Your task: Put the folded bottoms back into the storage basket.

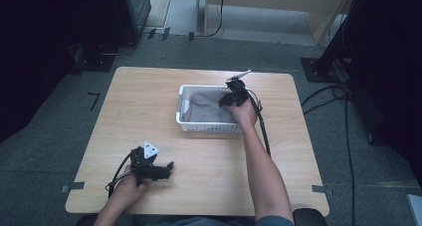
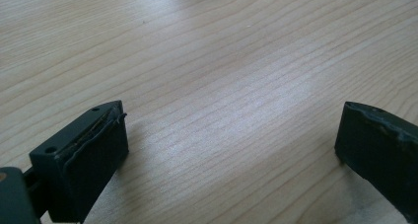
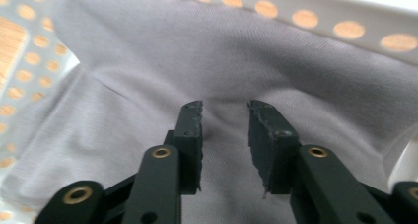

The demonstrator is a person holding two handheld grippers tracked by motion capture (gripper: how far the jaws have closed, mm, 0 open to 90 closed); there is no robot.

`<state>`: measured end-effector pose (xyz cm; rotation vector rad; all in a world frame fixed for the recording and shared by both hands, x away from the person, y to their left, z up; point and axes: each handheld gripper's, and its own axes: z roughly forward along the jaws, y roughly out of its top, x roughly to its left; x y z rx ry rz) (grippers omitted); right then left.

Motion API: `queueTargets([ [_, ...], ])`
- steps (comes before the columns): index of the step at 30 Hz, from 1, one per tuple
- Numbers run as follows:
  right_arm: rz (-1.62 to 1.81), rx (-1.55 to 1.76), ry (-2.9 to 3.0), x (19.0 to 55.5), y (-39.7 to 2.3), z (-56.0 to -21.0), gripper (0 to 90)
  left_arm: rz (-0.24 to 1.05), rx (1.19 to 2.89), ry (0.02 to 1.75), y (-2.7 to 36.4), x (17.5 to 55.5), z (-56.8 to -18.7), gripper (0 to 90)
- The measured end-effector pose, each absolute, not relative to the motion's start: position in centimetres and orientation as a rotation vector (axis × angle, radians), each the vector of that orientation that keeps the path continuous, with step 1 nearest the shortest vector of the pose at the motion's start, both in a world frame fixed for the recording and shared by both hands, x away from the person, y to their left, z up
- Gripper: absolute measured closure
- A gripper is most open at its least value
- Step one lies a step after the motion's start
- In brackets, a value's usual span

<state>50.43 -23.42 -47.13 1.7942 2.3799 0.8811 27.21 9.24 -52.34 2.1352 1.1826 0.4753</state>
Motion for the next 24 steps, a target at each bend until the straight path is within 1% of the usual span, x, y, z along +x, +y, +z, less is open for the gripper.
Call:
queueTargets([
  [4,0.926,1.794,2.356,50.2,-24.2,-46.3,62.9,0.475,2.135,1.183,9.2,27.2,-52.3,0.0],
  [8,0.953,1.803,2.326,49.9,-24.9,-45.3,57.8,0.475,2.135,1.183,9.2,27.2,-52.3,0.0],
  [14,0.983,1.785,2.311,49.4,-25.5,-44.2,54.5,0.475,2.134,1.183,9.2,27.2,-52.3,0.0],
  [17,0.975,1.761,2.321,49.1,-25.7,-43.7,50.9,0.476,2.134,1.183,9.2,27.2,-52.3,0.0],
  [24,0.99,1.755,2.311,48.2,-26.2,-43.8,52.1,0.476,2.136,1.181,9.3,27.2,-52.3,0.0],
])
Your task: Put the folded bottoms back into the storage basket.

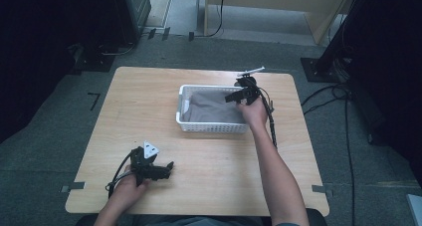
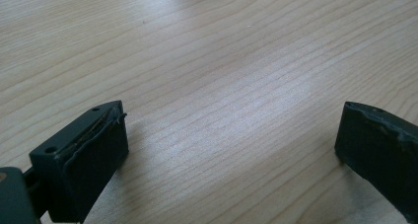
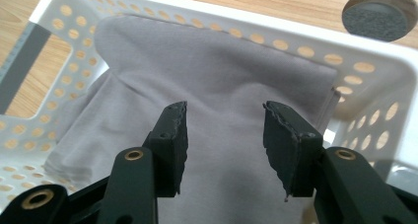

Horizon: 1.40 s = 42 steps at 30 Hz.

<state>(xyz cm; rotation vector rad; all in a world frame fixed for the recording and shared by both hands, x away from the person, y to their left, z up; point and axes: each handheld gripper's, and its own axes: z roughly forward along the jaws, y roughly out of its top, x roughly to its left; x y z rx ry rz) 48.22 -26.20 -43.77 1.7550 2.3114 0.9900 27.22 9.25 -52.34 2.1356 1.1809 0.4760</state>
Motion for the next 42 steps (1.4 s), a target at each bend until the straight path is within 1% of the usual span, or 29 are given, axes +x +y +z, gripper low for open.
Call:
queueTargets([
  [9,1.03,1.695,2.309,46.2,-26.1,-43.4,51.0,0.476,2.135,1.181,9.2,27.2,-52.3,0.0],
  [16,1.034,1.58,2.338,43.9,-26.1,-42.7,49.4,0.476,2.135,1.181,9.2,27.2,-52.3,0.0],
  [29,1.097,1.469,2.37,40.0,-26.4,-41.9,49.4,0.476,2.136,1.181,9.2,27.2,-52.3,0.0],
  [32,1.124,1.44,2.373,38.7,-26.8,-42.0,49.3,0.476,2.136,1.181,9.2,27.2,-52.3,0.0],
  [42,1.149,1.404,2.375,36.2,-28.3,-42.5,48.9,0.476,2.135,1.181,9.2,27.2,-52.3,0.0],
])
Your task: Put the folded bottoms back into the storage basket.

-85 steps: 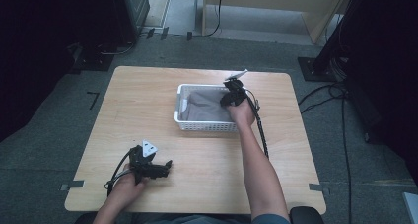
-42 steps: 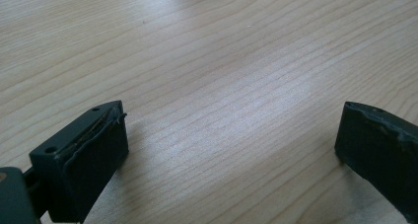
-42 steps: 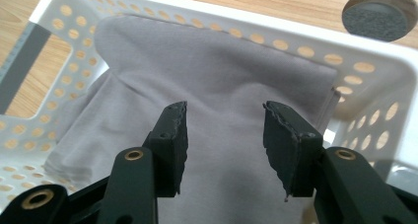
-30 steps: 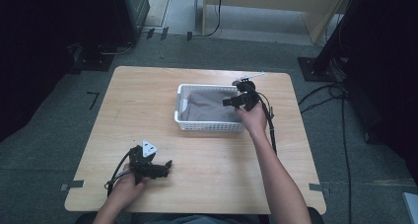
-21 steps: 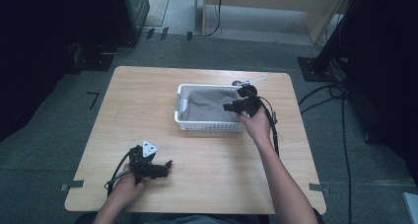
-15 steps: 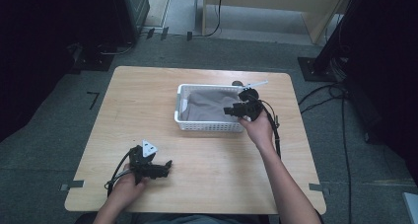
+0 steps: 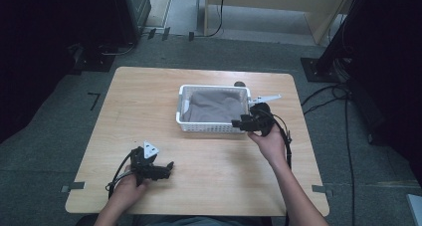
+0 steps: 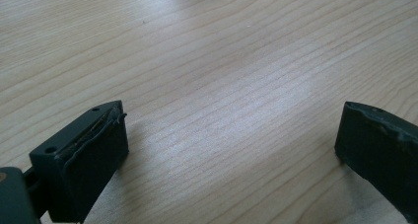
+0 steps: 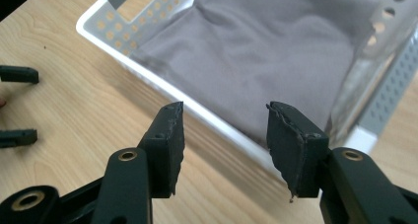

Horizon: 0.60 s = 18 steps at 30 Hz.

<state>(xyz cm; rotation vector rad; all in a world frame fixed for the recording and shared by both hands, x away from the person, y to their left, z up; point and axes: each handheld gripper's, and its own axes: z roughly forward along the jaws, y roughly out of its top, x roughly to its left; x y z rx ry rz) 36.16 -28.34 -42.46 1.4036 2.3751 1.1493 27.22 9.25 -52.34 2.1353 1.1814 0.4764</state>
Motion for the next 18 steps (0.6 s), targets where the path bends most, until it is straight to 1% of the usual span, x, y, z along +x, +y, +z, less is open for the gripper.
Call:
queueTargets([
  [9,1.162,1.402,2.352,34.0,-30.7,-43.7,48.8,0.476,2.135,1.181,9.2,27.2,-52.3,0.0],
  [18,1.169,1.393,2.337,32.8,-32.3,-44.8,49.0,0.477,2.134,1.181,9.2,27.2,-52.3,0.0],
])
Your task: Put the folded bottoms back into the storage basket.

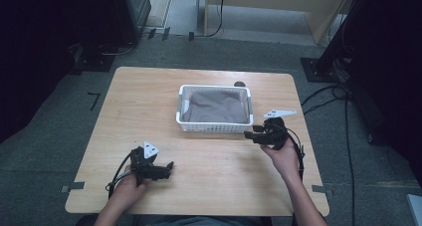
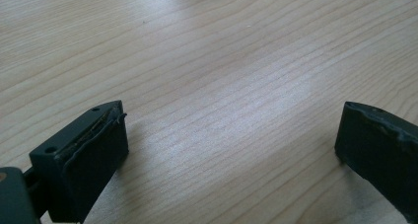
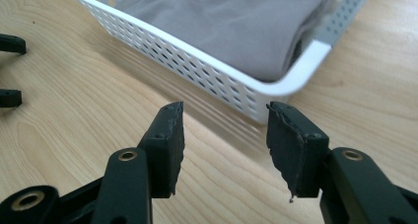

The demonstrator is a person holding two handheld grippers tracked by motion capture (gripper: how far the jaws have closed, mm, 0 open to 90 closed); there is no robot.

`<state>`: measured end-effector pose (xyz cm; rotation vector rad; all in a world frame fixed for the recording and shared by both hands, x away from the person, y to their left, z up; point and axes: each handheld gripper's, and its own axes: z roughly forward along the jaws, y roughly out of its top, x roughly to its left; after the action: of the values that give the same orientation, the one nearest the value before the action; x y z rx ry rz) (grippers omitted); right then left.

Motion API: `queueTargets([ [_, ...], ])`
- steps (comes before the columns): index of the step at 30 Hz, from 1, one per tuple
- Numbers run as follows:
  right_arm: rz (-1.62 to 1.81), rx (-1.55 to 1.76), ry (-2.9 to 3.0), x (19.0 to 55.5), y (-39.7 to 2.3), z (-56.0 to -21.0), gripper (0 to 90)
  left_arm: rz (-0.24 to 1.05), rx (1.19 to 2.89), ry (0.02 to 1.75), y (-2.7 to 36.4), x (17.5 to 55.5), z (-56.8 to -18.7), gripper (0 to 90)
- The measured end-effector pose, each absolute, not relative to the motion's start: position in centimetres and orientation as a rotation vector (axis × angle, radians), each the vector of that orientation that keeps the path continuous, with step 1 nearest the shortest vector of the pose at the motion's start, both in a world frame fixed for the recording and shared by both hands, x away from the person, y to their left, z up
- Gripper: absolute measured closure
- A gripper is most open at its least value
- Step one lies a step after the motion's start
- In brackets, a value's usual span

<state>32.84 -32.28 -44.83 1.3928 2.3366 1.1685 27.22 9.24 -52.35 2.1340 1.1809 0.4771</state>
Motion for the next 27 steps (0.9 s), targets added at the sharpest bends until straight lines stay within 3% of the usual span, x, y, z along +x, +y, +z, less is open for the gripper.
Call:
queueTargets([
  [27,1.066,1.46,2.277,30.6,-37.2,-50.3,49.0,0.477,2.134,1.181,9.2,27.2,-52.4,0.0],
])
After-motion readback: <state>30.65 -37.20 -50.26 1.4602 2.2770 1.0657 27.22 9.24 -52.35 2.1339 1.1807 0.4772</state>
